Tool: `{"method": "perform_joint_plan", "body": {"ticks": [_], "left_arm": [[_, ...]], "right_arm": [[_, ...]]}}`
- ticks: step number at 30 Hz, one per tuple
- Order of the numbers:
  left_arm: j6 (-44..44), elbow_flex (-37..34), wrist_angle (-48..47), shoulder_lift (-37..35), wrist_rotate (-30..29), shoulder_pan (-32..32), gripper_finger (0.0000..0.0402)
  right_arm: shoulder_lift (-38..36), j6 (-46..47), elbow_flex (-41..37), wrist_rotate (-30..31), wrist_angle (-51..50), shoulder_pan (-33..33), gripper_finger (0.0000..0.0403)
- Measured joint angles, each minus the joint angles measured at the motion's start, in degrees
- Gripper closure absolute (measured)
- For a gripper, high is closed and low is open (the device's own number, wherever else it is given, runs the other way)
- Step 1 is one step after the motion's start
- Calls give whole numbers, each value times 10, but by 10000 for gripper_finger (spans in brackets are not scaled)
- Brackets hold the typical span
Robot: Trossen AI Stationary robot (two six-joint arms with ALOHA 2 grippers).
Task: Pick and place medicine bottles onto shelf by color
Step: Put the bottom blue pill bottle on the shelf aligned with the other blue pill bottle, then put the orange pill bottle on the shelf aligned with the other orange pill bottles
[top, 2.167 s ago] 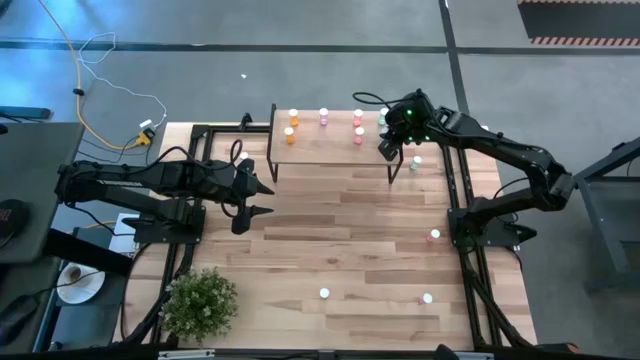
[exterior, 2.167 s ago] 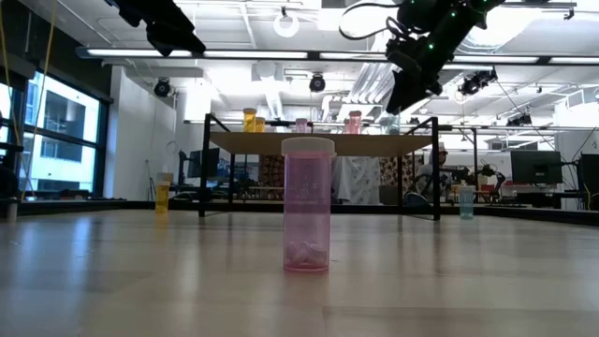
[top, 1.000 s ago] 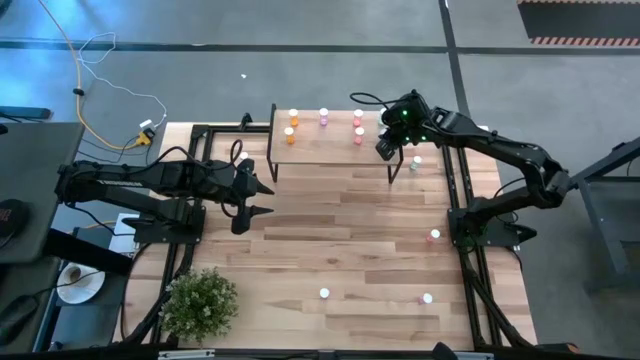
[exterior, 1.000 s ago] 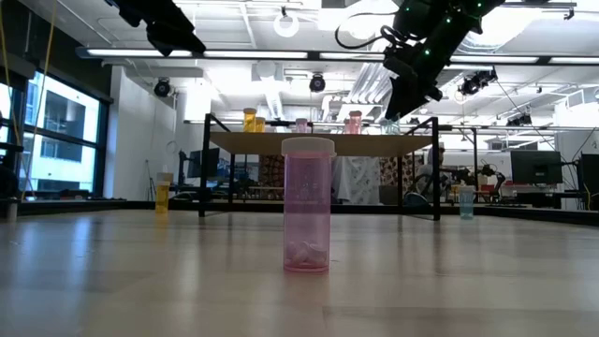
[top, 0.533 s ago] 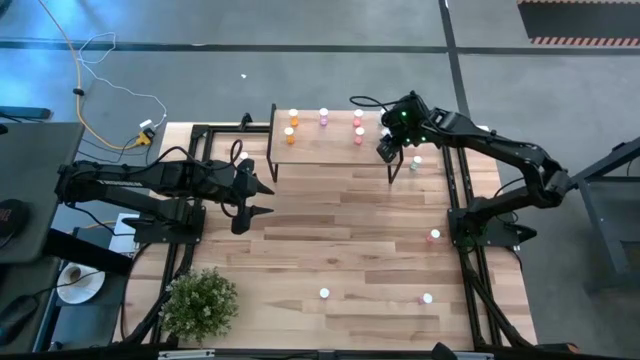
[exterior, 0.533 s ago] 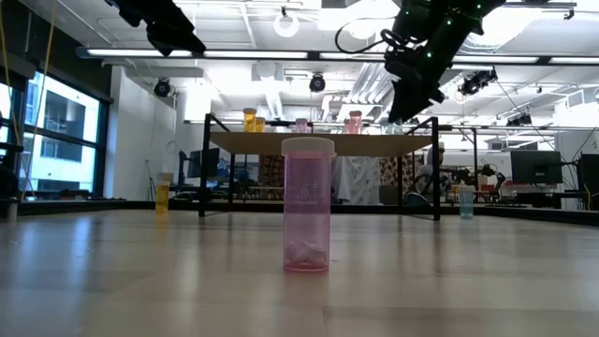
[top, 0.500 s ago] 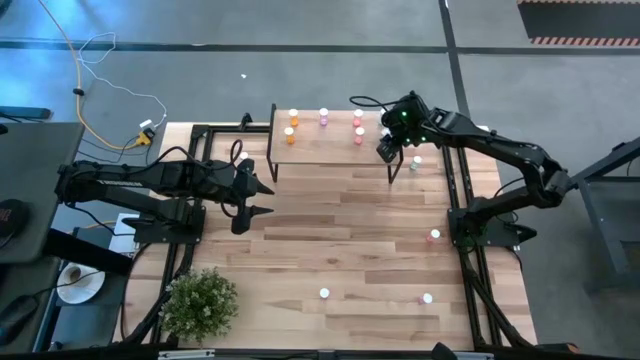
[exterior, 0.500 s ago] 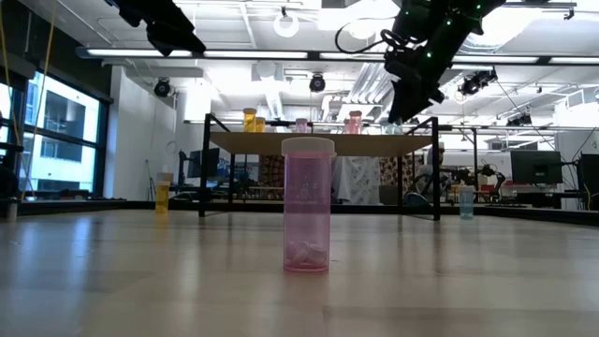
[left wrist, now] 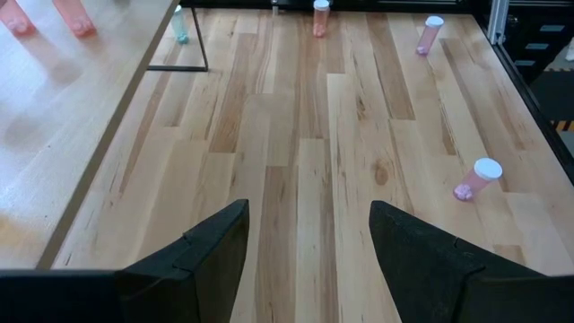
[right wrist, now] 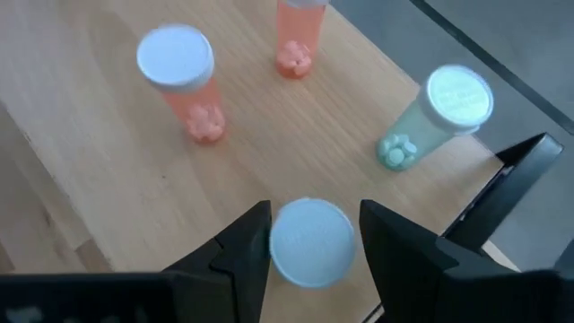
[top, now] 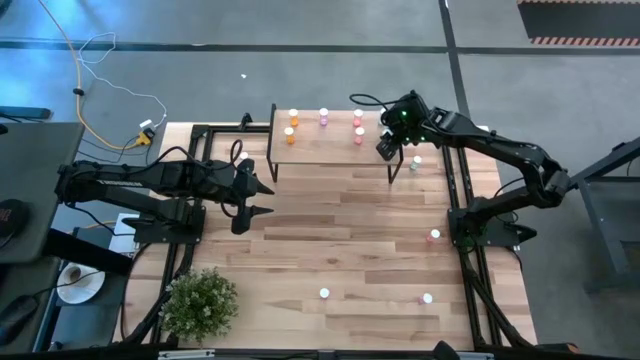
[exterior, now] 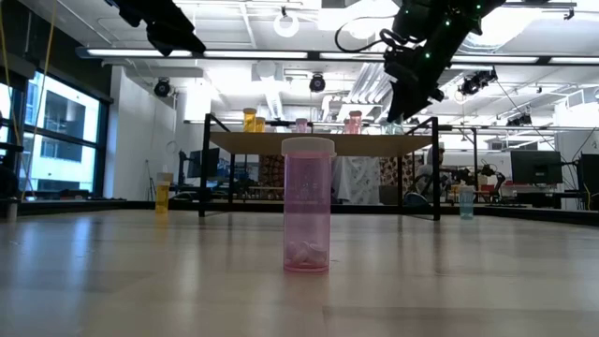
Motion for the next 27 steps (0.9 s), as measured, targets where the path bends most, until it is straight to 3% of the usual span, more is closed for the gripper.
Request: {"method": "perform_joint_plan", "body": {"ticks": [22, 27], "left_arm": [[0, 0, 0, 0, 0, 0, 179], [0, 0, 0, 0, 0, 0, 179]], "right_arm": [[-1, -3, 3, -6, 60, 0, 240], [-7, -5, 3, 16, 74, 0, 240]]}}
